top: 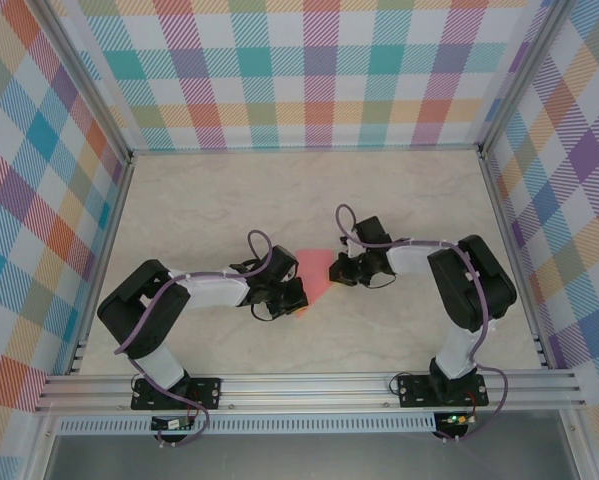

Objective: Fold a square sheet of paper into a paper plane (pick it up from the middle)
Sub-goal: Third fold the triangle at the center of the table.

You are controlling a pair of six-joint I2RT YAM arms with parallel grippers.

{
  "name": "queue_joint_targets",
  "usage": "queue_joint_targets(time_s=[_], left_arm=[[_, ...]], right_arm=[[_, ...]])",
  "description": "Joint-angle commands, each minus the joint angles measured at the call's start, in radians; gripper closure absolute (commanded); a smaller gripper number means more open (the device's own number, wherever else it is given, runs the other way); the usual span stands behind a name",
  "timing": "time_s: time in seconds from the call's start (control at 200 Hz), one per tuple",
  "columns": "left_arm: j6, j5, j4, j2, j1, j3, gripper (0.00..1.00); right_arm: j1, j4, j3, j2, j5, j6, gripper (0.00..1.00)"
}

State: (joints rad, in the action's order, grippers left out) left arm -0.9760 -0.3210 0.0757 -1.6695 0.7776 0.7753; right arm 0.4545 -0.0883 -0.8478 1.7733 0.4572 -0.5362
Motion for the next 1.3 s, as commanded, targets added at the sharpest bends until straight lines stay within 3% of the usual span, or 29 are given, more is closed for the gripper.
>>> queue_joint_targets(time_s=[0.0, 0.2, 0.43, 0.94, 1.295], left_arm=[[0.017, 0.067, 0.132, -0.034, 0.005, -0.033, 1.0], [0.031, 0.063, 0.125, -0.027, 0.005, -0.021, 1.0], [0.044, 0.054, 0.111, -0.024, 0.006, -0.012, 1.0], [0.176, 0.008, 0.047, 0.102, 0.006, 0.051, 1.0], [0.124, -0.066, -0.005, 0.057, 0.006, -0.004, 1.0]], right_arm=[[-0.025, -0.047, 0.0, -0.078, -0.069, 0.029, 0.97], [0.052, -0.039, 0.005, -0.149, -0.014, -0.044, 0.98], [0.147, 0.036, -0.002, -0.047, 0.054, -0.133, 0.99], [0.148, -0.048, -0.028, 0.078, -0.021, -0.107, 1.0], [0.148, -0.09, -0.046, 0.112, -0.044, -0.106, 1.0]])
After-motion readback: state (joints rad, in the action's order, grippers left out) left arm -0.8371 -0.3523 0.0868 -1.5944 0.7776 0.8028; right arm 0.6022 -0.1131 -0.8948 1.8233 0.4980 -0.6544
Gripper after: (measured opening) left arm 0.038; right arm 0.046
